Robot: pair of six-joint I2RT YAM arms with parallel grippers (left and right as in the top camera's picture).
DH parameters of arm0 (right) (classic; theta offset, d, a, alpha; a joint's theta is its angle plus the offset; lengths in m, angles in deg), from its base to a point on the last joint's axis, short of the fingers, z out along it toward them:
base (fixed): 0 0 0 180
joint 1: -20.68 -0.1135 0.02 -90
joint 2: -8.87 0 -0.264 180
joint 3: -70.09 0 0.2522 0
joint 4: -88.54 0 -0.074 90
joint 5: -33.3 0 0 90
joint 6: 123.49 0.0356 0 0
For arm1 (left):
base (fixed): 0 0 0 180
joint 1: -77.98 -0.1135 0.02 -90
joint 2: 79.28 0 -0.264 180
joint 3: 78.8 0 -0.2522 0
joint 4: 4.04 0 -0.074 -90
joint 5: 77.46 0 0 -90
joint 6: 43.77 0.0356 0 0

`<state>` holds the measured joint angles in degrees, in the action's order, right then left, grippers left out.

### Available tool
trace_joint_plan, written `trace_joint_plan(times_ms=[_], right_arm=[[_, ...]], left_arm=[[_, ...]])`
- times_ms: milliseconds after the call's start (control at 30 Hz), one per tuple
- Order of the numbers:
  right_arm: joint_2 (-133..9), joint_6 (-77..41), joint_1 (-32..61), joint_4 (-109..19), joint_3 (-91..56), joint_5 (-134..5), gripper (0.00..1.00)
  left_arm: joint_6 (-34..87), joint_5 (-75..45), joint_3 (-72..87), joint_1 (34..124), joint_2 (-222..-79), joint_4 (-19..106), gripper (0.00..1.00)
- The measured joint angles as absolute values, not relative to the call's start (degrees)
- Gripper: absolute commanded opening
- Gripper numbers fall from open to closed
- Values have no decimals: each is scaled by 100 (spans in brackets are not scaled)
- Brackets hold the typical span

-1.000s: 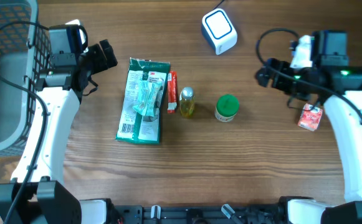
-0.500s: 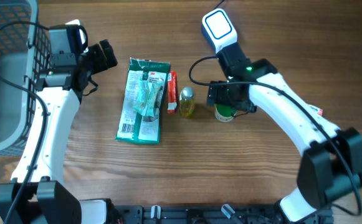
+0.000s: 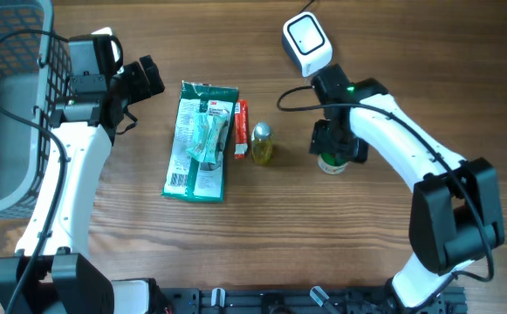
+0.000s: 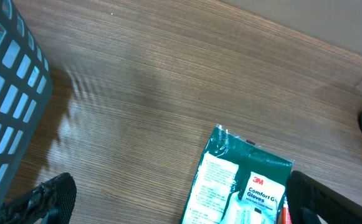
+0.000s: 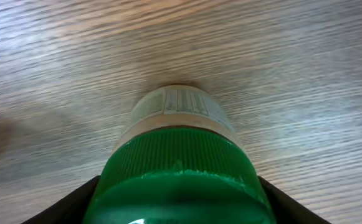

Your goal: Scan the item barcode

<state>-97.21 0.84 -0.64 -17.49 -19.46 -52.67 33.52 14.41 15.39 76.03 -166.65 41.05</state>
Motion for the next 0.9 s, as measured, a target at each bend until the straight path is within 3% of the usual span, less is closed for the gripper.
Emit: trace_joint_plan(times_ms=[67, 100, 133, 900], right_arm=[[-9721, 71, 58, -1679, -1946, -5193, 79], [-9723, 79, 64, -1677, -1946, -5173, 85], [-9721, 75, 64, -1681, -1946, -5169, 100], [-9721, 145, 64, -1856, -1946, -5169, 100]], left_arm=[[3352, 1441, 1539, 7603, -16665, 4105, 100], [3349, 1439, 1539, 7603, -16665, 4105, 100], [3349, 1439, 1539, 7603, -16665, 4105, 100], [3349, 1441, 1539, 7603, -16665, 4105, 100]])
